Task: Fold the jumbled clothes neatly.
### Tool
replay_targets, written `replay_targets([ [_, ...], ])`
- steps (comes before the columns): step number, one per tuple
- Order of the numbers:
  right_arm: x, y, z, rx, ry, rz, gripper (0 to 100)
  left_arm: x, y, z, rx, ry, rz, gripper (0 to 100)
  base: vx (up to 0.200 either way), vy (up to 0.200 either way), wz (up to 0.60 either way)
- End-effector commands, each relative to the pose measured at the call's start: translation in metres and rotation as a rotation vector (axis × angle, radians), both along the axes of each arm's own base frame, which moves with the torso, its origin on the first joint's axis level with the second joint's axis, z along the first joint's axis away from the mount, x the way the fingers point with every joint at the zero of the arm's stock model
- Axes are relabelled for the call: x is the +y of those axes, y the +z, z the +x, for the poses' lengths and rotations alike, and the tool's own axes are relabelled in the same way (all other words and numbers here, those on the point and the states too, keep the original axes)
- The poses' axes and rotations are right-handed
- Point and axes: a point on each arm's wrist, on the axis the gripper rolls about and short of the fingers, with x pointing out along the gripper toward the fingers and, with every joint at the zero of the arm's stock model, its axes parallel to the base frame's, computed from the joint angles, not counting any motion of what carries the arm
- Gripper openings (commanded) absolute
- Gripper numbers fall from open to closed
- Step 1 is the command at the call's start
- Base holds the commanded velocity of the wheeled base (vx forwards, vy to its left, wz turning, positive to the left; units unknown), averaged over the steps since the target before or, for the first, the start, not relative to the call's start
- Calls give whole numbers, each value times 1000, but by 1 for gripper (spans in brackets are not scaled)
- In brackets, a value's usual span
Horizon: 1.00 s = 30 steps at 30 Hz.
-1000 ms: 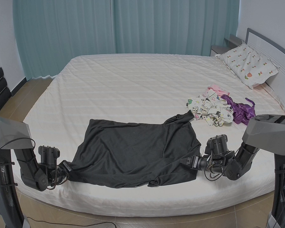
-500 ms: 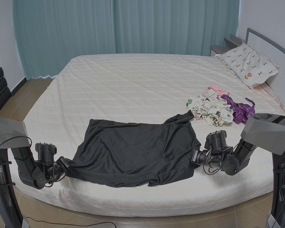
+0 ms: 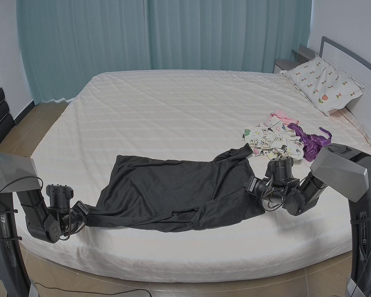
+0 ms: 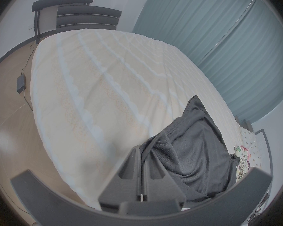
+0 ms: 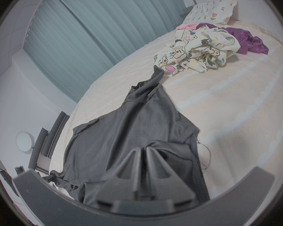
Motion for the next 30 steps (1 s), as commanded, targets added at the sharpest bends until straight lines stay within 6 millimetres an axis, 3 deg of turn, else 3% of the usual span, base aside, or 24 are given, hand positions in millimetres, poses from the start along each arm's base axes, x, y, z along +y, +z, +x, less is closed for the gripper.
replay_targets([
  [1, 6, -15, 8, -5, -25, -7, 100, 1, -7, 1, 17, 5, -1, 0, 0, 0, 0],
  [8, -7, 14, 9, -111, -108, 66, 100, 1, -9, 2, 18, 6, -5, 0, 0, 0, 0],
  [10, -13, 26, -8, -98, -65, 93, 100, 1, -9, 2, 18, 6, -5, 0, 0, 0, 0],
  [14, -14, 31, -25, -53, 7, 115, 100, 1, -9, 2, 16, 6, -5, 0, 0, 0, 0],
  [16, -11, 23, -41, 17, 93, 127, 100, 1, -9, 2, 18, 6, -5, 0, 0, 0, 0],
  [20, 4, 8, -49, 74, 149, 105, 100, 1, -9, 2, 18, 8, -5, 0, 0, 0, 0],
  [24, 18, -10, -53, 113, 209, 48, 100, 1, -9, 2, 19, 8, -5, 0, 0, 0, 0],
  [30, 21, -16, -51, 120, 220, 35, 100, 1, -9, 2, 18, 6, -5, 0, 0, 0, 0],
])
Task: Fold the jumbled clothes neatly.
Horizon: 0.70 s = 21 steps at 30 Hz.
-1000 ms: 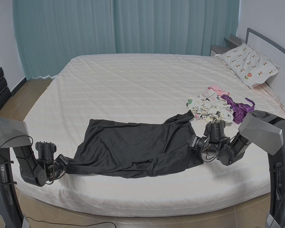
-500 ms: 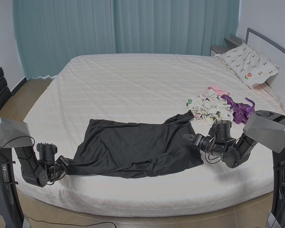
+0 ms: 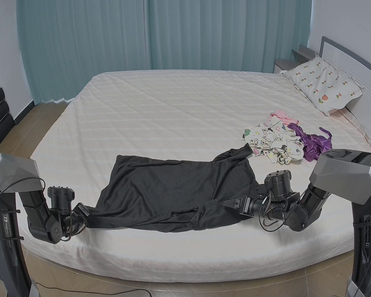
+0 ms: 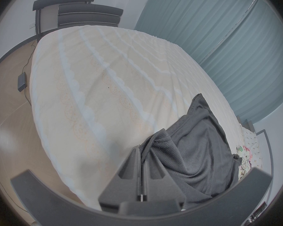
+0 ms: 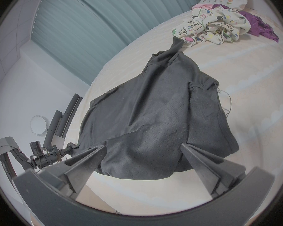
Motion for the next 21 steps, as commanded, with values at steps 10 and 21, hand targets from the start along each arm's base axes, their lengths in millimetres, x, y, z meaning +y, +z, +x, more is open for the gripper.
replay_targets([
  [10, 5, -9, -7, 17, 55, -59, 100, 0, -1, 0, 2, 1, 0, 0, 0, 0, 0],
  [21, 14, -11, -3, 42, 96, -100, 0, 0, -1, -1, 4, 1, 0, 0, 0, 0, 0],
])
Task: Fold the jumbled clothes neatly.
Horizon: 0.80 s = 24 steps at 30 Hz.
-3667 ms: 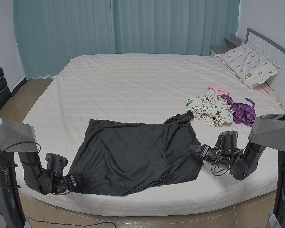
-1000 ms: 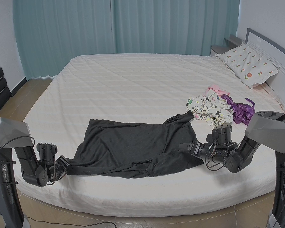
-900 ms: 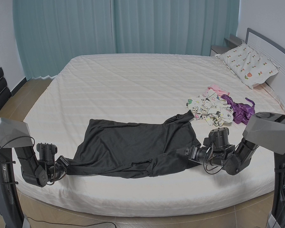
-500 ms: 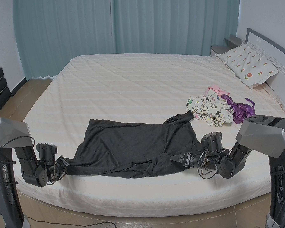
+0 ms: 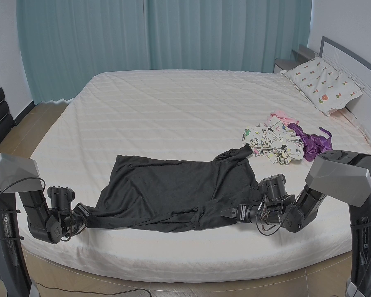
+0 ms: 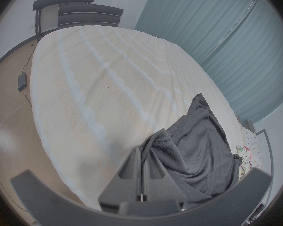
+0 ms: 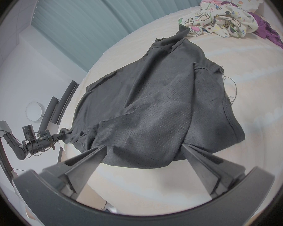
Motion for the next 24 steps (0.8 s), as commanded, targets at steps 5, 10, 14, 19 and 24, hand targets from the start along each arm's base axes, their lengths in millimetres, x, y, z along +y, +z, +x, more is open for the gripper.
replay_targets([
  [5, 2, 3, 0, -15, -11, -24, 0, 0, -1, 0, 3, 1, 0, 0, 0, 0, 0],
  [10, -5, 10, -7, -18, -17, -37, 0, 0, 0, 0, 2, 1, 0, 0, 0, 0, 0],
  [14, -20, 26, -20, -10, -33, -30, 0, 0, 0, -2, 5, 0, 0, 0, 0, 0, 0],
  [19, -36, 45, -37, 0, -33, 2, 0, -2, 9, -10, -2, -8, 6, 0, 0, 0, 0],
  [24, -55, 69, -59, -2, -35, 34, 0, -16, 31, -30, -10, -87, 46, 0, 0, 0, 0],
])
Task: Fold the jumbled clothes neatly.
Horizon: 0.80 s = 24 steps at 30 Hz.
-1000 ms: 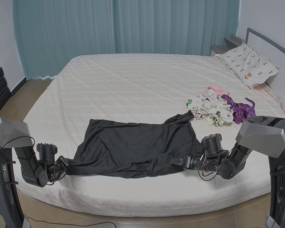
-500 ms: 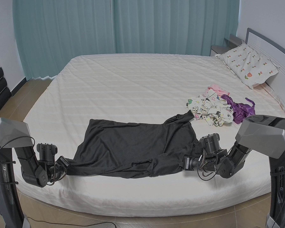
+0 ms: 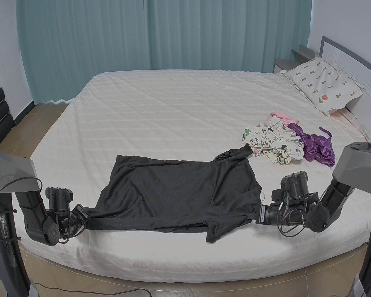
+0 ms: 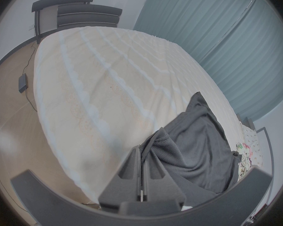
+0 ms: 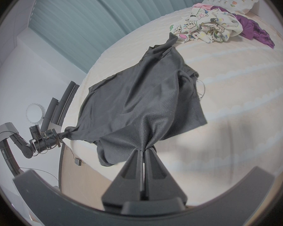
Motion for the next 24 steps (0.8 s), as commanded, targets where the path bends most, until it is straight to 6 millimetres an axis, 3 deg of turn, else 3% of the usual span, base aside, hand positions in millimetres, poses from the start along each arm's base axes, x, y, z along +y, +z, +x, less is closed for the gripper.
replay_targets([
  [1, -24, 36, -26, -30, -21, 35, 0, -14, 27, -24, -15, -96, 64, 0, 0, 0, 0],
  [5, -37, 53, -42, 6, -25, 47, 0, -19, 37, -41, -3, -167, 125, 0, 0, 0, 0],
  [10, -49, 61, -62, 65, -2, -1, 0, -31, 32, -57, 87, -263, 172, 0, 0, 0, 0],
  [20, -68, 43, -84, 156, 44, -109, 0, -38, 24, -87, 246, -370, 212, 0, 0, 0, 0],
  [24, -71, 34, -89, 186, 71, -144, 0, -39, 22, -87, 253, -383, 219, 0, 0, 0, 0],
])
